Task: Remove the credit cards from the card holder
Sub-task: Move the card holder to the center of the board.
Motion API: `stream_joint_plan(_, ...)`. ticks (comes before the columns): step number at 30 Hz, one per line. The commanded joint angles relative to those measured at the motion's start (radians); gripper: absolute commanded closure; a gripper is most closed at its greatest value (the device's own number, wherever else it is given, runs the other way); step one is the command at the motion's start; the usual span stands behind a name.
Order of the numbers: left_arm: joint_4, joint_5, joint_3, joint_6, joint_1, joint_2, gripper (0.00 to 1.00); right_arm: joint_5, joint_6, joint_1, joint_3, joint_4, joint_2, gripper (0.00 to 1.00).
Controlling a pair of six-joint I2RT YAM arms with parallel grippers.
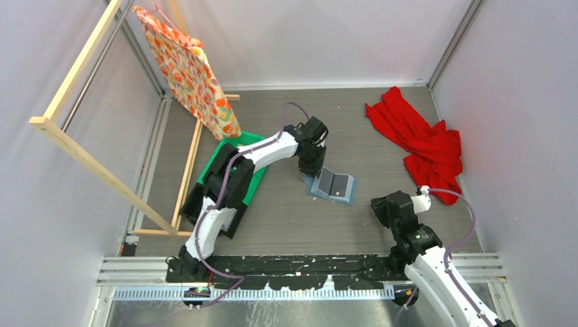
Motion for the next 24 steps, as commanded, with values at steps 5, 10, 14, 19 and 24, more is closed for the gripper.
stream_joint_plan(5, -0.083, -0.302, -0.006, -0.004, 0.009, -0.079, 0.74, 0.014, -0.012, -0.001, 0.025, 0.039, 0.004, 0.61)
stream_joint_plan(10, -0.154, -0.445, 0.017, 0.013, 0.009, -0.09, 0.74, 0.012, -0.015, -0.003, 0.026, 0.038, 0.003, 0.61)
stream_joint_plan(14, -0.116, -0.374, -0.021, 0.017, 0.009, -0.158, 0.74, 0.006, -0.014, -0.002, 0.019, 0.053, 0.011, 0.6)
stream_joint_plan(19, 0.073, -0.075, -0.151, -0.039, 0.01, -0.259, 0.73, -0.011, -0.014, -0.002, 0.015, 0.097, 0.048, 0.6)
stream_joint_plan(24, 0.152, 0.059, -0.209, -0.097, 0.018, -0.258, 0.69, -0.029, -0.035, -0.002, 0.028, 0.133, 0.093, 0.59)
